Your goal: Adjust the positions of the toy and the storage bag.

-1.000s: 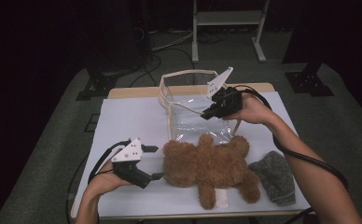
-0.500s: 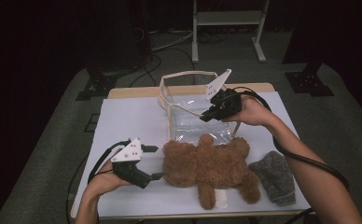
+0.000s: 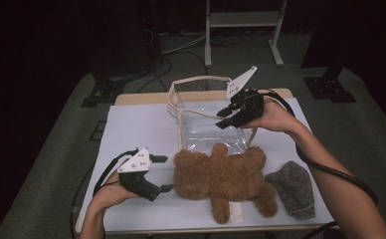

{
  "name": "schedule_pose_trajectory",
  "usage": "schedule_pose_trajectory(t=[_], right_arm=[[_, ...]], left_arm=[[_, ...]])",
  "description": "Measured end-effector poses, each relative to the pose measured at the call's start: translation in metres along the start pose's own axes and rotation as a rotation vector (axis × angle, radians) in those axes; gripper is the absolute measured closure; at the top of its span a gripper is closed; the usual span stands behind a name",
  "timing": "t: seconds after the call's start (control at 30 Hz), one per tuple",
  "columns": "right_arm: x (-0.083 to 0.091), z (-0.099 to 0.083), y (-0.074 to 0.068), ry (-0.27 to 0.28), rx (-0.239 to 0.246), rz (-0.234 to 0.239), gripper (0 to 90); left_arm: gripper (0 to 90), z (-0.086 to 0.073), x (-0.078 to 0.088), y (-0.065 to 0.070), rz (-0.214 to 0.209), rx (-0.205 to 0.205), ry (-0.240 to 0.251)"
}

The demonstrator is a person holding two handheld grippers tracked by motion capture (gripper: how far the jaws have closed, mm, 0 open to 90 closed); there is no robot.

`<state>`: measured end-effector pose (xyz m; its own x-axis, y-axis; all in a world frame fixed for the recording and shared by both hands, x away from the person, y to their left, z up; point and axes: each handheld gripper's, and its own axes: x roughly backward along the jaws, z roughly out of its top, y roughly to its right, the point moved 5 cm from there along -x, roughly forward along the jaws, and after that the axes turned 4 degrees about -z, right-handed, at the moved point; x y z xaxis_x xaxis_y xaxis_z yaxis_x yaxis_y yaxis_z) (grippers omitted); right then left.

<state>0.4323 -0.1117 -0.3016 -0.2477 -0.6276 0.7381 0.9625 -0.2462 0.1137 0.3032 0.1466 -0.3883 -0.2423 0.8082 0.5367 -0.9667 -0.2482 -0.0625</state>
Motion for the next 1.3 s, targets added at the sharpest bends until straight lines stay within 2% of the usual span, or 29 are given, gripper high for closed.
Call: schedule_pose_trajectory(t=[0.17, 0.3, 0.43, 0.6, 0.73, 0.9, 1.07, 1.3], right_arm=[[0.017, 0.002, -0.002, 0.047, -0.003, -0.007, 47.8], [0.031, 0.004, -0.009, 0.075, -0.008, 0.001, 43.2], [0.04, 0.004, -0.021, 0.095, 0.011, 0.011, 38.7], [0.044, -0.002, -0.043, 0.096, 0.04, 0.03, 36.0], [0.038, -0.008, -0.059, 0.089, 0.051, 0.065, 34.0], [0.022, -0.019, -0.074, 0.059, 0.054, 0.094, 31.8], [0.007, -0.033, -0.083, 0.04, 0.04, 0.114, 30.4], [-0.013, -0.052, -0.092, 0.012, 0.032, 0.118, 27.7]], left_arm=[[14.1, -0.001, -0.001, 0.0, -0.002, 0.0, 0.001], [14.1, -0.001, -0.001, -0.001, 0.0, -0.003, 0.0], [13.2, -0.002, 0.001, -0.002, 0.007, 0.003, 0.002], [13.0, -0.002, 0.002, -0.002, 0.01, 0.007, 0.009], [12.6, -0.002, 0.001, -0.002, 0.009, 0.01, 0.003], [12.5, -0.003, 0.001, -0.002, 0.008, 0.015, 0.004], [12.5, -0.004, 0.002, -0.003, 0.011, 0.018, 0.004], [12.5, -0.004, 0.001, -0.002, 0.009, 0.018, 0.001]])
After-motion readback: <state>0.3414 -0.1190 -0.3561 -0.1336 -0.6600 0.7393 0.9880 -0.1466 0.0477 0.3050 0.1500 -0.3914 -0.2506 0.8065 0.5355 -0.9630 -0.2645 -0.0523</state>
